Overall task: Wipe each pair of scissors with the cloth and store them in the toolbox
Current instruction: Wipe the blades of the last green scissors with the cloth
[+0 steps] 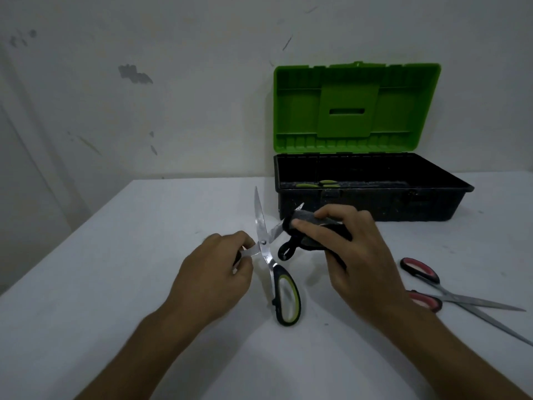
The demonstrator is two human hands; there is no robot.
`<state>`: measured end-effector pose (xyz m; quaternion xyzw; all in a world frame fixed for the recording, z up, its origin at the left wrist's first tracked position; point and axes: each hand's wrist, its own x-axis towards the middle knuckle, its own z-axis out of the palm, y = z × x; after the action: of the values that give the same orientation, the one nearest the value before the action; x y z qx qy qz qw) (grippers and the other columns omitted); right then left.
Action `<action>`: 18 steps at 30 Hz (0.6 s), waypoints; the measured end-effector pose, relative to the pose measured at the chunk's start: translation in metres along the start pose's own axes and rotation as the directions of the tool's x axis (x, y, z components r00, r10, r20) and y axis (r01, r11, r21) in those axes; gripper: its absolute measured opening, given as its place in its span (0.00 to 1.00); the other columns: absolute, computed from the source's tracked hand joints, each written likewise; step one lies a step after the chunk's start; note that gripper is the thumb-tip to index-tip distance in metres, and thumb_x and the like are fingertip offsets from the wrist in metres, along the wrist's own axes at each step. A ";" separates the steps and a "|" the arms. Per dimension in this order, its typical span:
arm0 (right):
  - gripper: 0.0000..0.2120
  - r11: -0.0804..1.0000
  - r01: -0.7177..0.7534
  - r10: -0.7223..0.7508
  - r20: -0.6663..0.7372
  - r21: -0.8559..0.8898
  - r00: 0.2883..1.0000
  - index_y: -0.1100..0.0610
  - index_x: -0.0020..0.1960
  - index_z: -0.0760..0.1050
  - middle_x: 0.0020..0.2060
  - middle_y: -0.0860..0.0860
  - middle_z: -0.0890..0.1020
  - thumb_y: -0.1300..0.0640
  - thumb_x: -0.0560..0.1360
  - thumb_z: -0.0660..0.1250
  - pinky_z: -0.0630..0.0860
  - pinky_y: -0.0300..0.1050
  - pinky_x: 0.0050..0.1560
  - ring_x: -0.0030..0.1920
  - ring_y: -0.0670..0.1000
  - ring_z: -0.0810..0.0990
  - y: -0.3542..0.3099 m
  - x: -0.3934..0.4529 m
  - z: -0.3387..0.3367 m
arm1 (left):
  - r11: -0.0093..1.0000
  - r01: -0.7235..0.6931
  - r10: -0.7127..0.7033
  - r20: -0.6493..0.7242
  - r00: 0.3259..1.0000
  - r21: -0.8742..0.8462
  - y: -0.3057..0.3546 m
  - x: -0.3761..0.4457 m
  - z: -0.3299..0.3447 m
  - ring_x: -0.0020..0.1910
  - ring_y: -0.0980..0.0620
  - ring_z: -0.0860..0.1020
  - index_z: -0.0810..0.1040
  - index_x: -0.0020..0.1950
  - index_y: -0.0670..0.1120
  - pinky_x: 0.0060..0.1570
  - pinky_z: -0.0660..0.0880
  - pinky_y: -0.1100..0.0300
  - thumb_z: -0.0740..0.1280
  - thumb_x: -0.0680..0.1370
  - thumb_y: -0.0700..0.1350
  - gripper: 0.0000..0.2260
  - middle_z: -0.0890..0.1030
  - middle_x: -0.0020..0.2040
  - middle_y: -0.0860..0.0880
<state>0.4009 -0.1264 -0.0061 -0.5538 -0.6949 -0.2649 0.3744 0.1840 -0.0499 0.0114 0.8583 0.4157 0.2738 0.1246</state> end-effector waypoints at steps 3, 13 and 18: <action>0.25 0.996 0.091 -0.089 0.089 -0.023 0.992 0.48 0.68 0.75 0.62 0.52 0.74 0.65 0.74 0.59 0.72 0.48 0.47 0.49 0.54 0.72 -0.005 -0.001 0.006 | 0.999 -0.036 0.035 -0.026 0.999 -0.027 0.006 -0.002 0.002 0.38 0.60 0.71 0.71 0.38 0.57 0.33 0.62 0.65 0.61 0.78 0.57 0.10 0.73 0.33 0.57; 0.30 0.967 -0.093 0.095 -0.004 -0.237 0.995 0.50 0.67 0.76 0.63 0.52 0.77 0.72 0.70 0.67 0.71 0.53 0.41 0.47 0.57 0.70 0.024 0.001 0.008 | 1.000 -0.029 0.029 -0.020 0.999 0.004 0.008 -0.002 0.003 0.31 0.58 0.69 0.65 0.30 0.58 0.31 0.59 0.66 0.66 0.71 0.66 0.18 0.71 0.29 0.55; 0.24 0.981 0.159 -0.153 0.066 -0.113 0.986 0.47 0.66 0.77 0.65 0.49 0.75 0.66 0.75 0.58 0.70 0.49 0.43 0.47 0.55 0.69 0.000 -0.002 0.004 | 0.998 -0.057 0.057 -0.018 0.998 -0.001 0.009 -0.002 0.004 0.32 0.57 0.71 0.67 0.32 0.57 0.30 0.60 0.65 0.63 0.71 0.67 0.17 0.74 0.30 0.54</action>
<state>0.3999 -0.1244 -0.0100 -0.5261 -0.7297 -0.3183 0.2992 0.1909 -0.0571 0.0106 0.8672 0.3919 0.2854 0.1138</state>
